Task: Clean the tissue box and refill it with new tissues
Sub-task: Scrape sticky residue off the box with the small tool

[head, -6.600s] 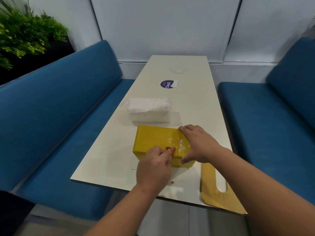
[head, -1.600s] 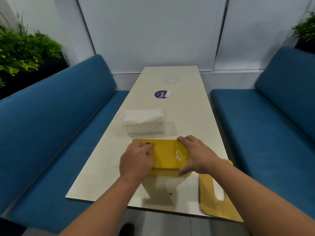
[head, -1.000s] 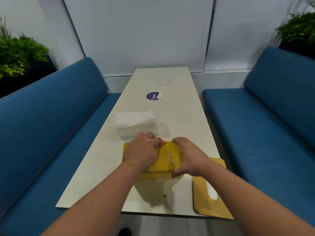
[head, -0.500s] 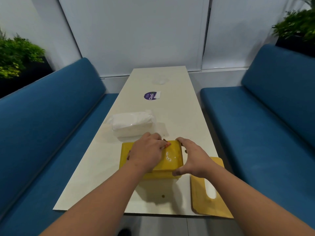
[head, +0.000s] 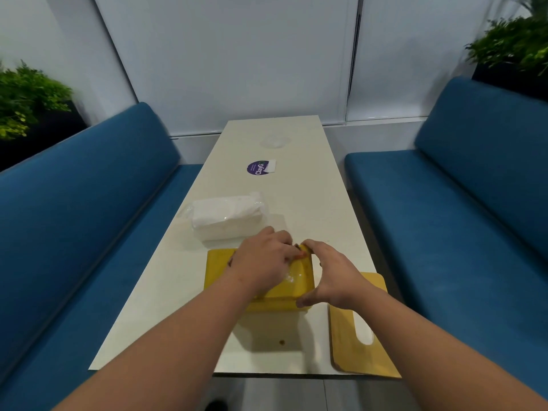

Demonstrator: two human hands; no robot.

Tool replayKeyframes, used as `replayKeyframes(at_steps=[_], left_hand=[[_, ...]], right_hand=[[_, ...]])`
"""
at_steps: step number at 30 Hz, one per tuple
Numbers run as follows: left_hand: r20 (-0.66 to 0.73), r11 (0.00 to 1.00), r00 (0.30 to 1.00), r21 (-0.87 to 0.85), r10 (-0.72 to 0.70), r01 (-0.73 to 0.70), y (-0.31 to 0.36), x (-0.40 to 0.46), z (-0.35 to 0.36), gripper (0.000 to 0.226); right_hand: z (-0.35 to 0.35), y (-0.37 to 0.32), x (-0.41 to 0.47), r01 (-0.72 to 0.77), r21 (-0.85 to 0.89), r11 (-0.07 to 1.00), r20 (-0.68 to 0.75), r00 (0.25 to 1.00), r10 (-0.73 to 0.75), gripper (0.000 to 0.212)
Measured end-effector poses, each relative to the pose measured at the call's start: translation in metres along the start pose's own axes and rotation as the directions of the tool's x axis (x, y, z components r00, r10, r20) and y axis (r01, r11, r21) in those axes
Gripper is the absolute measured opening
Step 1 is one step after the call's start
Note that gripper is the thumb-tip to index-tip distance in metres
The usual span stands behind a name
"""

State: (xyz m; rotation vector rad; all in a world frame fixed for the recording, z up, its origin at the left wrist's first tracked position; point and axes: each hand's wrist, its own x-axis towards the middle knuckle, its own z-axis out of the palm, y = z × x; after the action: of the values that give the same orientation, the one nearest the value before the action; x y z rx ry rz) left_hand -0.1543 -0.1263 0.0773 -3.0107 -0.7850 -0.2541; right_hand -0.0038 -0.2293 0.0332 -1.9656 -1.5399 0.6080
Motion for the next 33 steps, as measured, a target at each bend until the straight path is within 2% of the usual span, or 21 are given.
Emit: replayKeyframes(at_steps=[2,4,8,10,15,21,27,30,33], left_hand=[[0.018,0.998,0.997,-0.005,0.069,-0.069,0.013,0.006,0.003,0.033],[0.019,0.997,0.997,0.004,0.081,-0.081,0.011,0.008,0.004,0.033],[0.006,0.997,0.998,-0.026,-0.067,0.068,-0.016,-0.001,0.001,0.033],[-0.010,0.996,0.996,-0.020,-0.084,0.084,-0.017,-0.001,0.001,0.033],[-0.006,0.999,1.000,-0.023,0.030,-0.030,0.008,0.007,0.006,0.032],[-0.068,0.996,0.997,-0.082,-0.023,0.017,-0.020,-0.013,0.007,0.031],[-0.144,0.984,0.979,-0.082,0.146,-0.159,-0.016,-0.052,0.021,0.035],[-0.217,0.994,0.974,-0.069,0.064,-0.081,-0.013,-0.041,0.018,0.029],[-0.191,0.994,0.980,-0.099,-0.060,0.041,-0.012,-0.032,0.017,0.024]], right_hand=[[-0.001,-0.001,-0.001,0.010,0.025,1.000,-0.003,1.000,-0.010,0.113],[-0.002,-0.001,-0.001,0.021,0.022,1.000,-0.002,1.000,-0.021,0.111],[-0.003,-0.001,0.000,0.025,-0.050,0.998,0.021,0.999,-0.024,0.118],[-0.003,-0.001,0.001,0.022,-0.051,0.998,0.017,1.000,-0.021,0.120],[-0.002,-0.003,-0.002,0.030,-0.033,0.999,-0.006,1.000,-0.030,0.115],[-0.002,-0.002,0.000,0.018,-0.091,0.996,0.015,1.000,-0.017,0.122],[0.000,0.000,0.002,0.008,-0.087,0.996,0.031,1.000,-0.005,0.121],[0.000,0.000,0.002,0.008,-0.097,0.995,0.026,1.000,-0.005,0.121],[-0.001,0.000,0.002,0.014,-0.105,0.994,0.025,1.000,-0.011,0.122]])
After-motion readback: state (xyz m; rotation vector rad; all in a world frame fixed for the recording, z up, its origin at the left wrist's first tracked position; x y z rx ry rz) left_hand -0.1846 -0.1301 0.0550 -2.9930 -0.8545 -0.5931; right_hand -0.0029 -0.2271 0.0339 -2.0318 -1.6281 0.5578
